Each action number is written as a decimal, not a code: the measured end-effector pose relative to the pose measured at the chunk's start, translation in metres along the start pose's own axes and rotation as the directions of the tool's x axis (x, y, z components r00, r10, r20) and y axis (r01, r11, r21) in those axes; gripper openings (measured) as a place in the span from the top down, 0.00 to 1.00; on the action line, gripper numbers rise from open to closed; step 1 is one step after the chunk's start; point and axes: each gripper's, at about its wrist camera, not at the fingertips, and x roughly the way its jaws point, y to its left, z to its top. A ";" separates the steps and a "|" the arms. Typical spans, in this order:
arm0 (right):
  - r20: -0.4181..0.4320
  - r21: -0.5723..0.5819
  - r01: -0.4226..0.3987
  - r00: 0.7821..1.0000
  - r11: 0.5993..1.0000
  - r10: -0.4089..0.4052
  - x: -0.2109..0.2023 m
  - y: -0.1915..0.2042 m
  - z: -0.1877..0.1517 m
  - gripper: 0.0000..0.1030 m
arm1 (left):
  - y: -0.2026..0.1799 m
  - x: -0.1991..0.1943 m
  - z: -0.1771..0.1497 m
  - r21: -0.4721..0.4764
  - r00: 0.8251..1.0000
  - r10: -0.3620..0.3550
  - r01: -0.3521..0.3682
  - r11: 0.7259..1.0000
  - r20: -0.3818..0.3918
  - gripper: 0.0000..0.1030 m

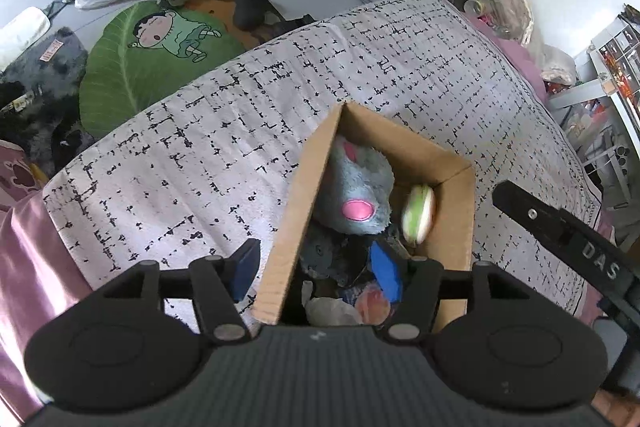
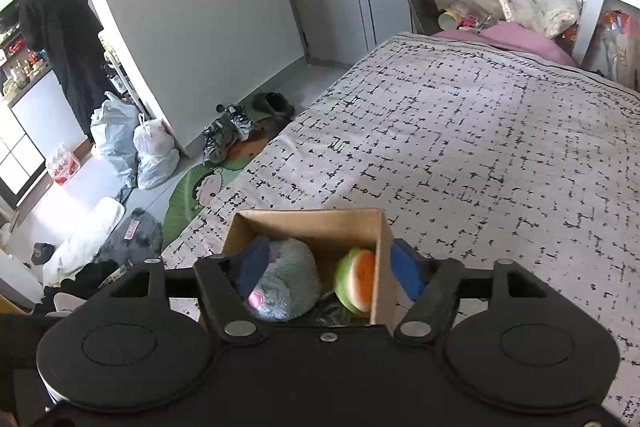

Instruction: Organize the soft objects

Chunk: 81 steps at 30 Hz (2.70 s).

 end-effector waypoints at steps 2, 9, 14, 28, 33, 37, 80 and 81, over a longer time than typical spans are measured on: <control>0.007 -0.002 0.009 1.000 1.000 -0.009 -0.007 -0.004 -0.001 0.26 | -0.002 -0.003 -0.001 -0.001 1.000 -0.006 0.006 1.000 0.002 0.40; 0.031 -0.001 0.021 0.999 1.000 -0.021 -0.035 -0.020 -0.004 0.18 | -0.020 -0.019 -0.008 0.032 0.999 -0.025 0.024 0.999 0.024 0.30; 0.054 0.008 0.020 0.998 1.000 -0.020 -0.059 -0.030 -0.006 0.10 | -0.033 -0.031 -0.018 0.062 0.999 -0.034 0.031 0.998 0.042 0.29; 0.080 0.032 0.013 0.997 0.999 -0.016 -0.107 -0.048 -0.025 0.01 | -0.054 -0.066 -0.051 0.110 0.995 -0.040 0.030 0.993 0.091 0.22; 0.081 0.043 0.010 0.997 0.999 -0.014 -0.123 -0.054 -0.034 0.00 | -0.061 -0.076 -0.065 0.135 0.993 -0.054 0.039 0.990 0.106 0.22; 0.085 0.051 0.009 0.996 0.999 -0.014 -0.135 -0.060 -0.041 0.00 | -0.069 -0.082 -0.077 0.153 0.991 -0.064 0.046 0.987 0.114 0.22; 0.145 0.089 0.024 0.989 0.996 -0.037 -0.241 -0.085 -0.138 0.00 | -0.091 -0.142 -0.199 0.355 0.976 -0.070 -0.009 0.935 0.208 0.14; 0.146 0.090 0.025 0.988 0.996 -0.039 -0.243 -0.085 -0.139 0.00 | -0.091 -0.142 -0.200 0.360 0.975 -0.070 -0.010 0.933 0.209 0.14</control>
